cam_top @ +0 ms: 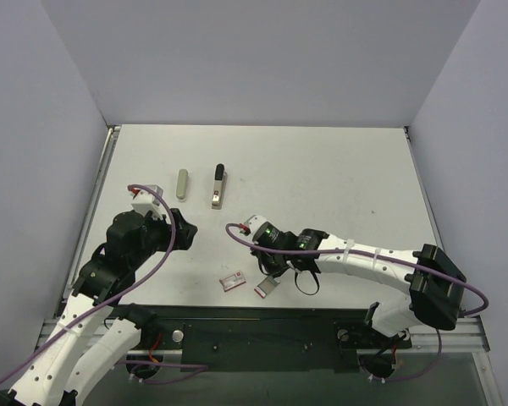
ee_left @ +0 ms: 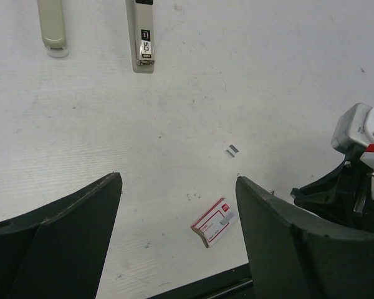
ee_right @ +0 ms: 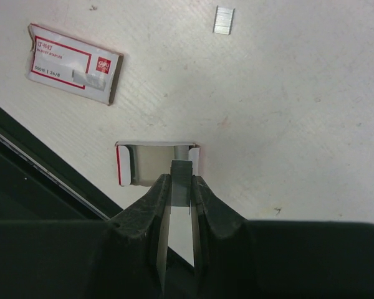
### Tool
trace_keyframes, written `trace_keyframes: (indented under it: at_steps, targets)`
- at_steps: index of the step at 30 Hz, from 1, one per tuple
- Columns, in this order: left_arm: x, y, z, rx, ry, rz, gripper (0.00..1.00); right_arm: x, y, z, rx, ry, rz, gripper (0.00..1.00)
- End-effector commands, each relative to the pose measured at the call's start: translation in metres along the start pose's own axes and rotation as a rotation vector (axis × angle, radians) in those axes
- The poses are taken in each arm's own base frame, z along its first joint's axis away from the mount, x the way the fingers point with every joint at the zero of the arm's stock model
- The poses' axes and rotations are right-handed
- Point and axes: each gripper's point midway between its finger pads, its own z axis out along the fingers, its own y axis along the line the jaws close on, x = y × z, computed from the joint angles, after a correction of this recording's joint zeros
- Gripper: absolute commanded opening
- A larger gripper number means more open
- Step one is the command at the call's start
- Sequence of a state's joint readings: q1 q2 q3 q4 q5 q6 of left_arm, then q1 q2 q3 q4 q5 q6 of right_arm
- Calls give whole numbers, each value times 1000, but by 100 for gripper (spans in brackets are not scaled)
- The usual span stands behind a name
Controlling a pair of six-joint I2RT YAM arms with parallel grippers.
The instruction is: Unload the staples from the stapler
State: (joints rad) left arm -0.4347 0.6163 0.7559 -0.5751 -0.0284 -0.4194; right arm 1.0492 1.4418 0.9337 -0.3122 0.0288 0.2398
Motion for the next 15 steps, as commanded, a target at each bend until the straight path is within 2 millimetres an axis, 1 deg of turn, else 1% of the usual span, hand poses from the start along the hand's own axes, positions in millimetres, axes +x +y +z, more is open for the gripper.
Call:
trace_keyframes:
  at_steps: [1,9,15]
  targets:
    - [-6,-2,-1,12,-25,-14,84,10,9,0,14,18,-3,9]
    - [-6,-3,-2,15,-27,-12,84,22,21,13,10,58,-21,10]
    - [-6,-3,-3,16,-30,-12,84,27,30,20,0,71,-27,10]
